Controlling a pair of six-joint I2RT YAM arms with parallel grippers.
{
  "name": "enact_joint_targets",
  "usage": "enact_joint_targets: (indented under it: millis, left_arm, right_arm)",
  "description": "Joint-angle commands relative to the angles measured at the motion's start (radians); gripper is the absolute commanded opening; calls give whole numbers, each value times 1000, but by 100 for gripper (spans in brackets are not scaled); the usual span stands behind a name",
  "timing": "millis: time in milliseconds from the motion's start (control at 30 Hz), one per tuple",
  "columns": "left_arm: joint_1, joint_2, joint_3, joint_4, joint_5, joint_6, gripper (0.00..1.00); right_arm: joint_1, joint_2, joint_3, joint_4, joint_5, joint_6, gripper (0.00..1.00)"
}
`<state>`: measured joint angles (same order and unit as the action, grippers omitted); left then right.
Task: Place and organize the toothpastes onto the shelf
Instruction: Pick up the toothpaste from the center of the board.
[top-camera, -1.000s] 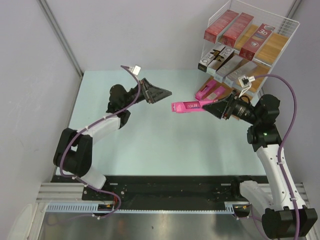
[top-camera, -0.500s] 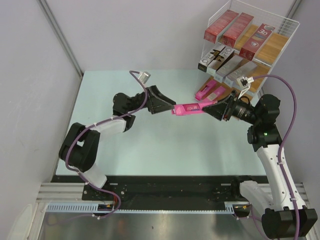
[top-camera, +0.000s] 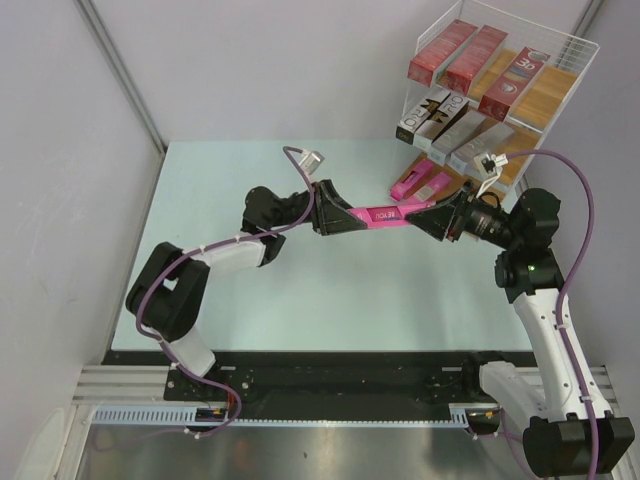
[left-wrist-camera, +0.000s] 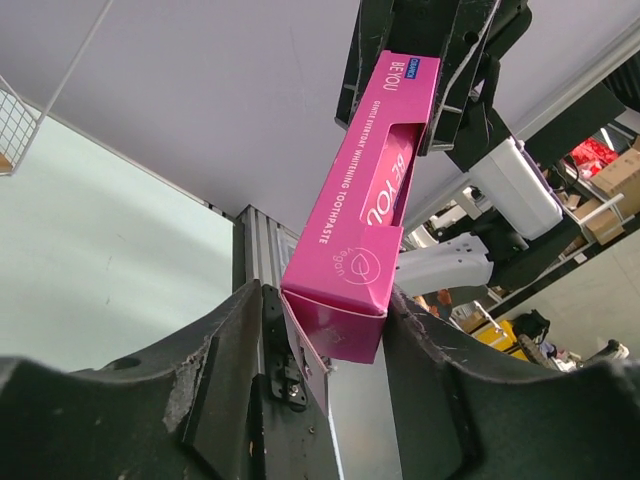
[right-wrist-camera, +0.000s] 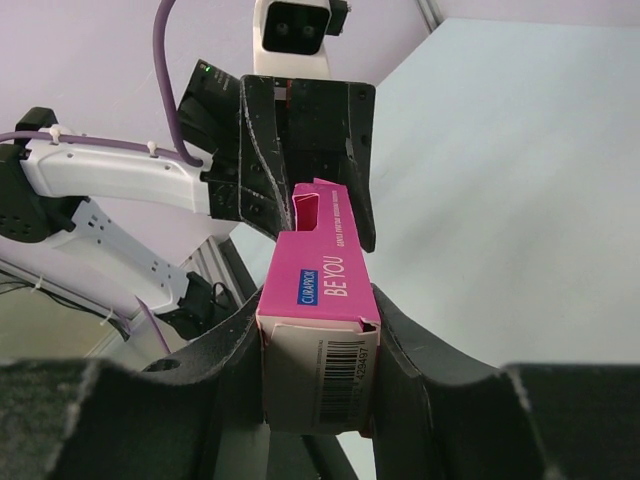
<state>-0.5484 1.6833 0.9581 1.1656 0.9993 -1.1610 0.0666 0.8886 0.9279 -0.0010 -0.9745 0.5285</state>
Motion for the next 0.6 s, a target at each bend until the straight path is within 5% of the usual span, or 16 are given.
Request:
enact_joint_targets:
  millis: [0,267,567]
  left_arm:
    - [5,-5,44,39,5,29,55]
    - [5,6,62,80,13,0,35]
    - [4,6,37,155,12,-52,17]
  right_arm:
    - [-5,-11,55,19,-16,-18,18]
    - [-4,-23,55,-23,19,-71,32]
    - [-5,-71,55,-105,176,-130,71]
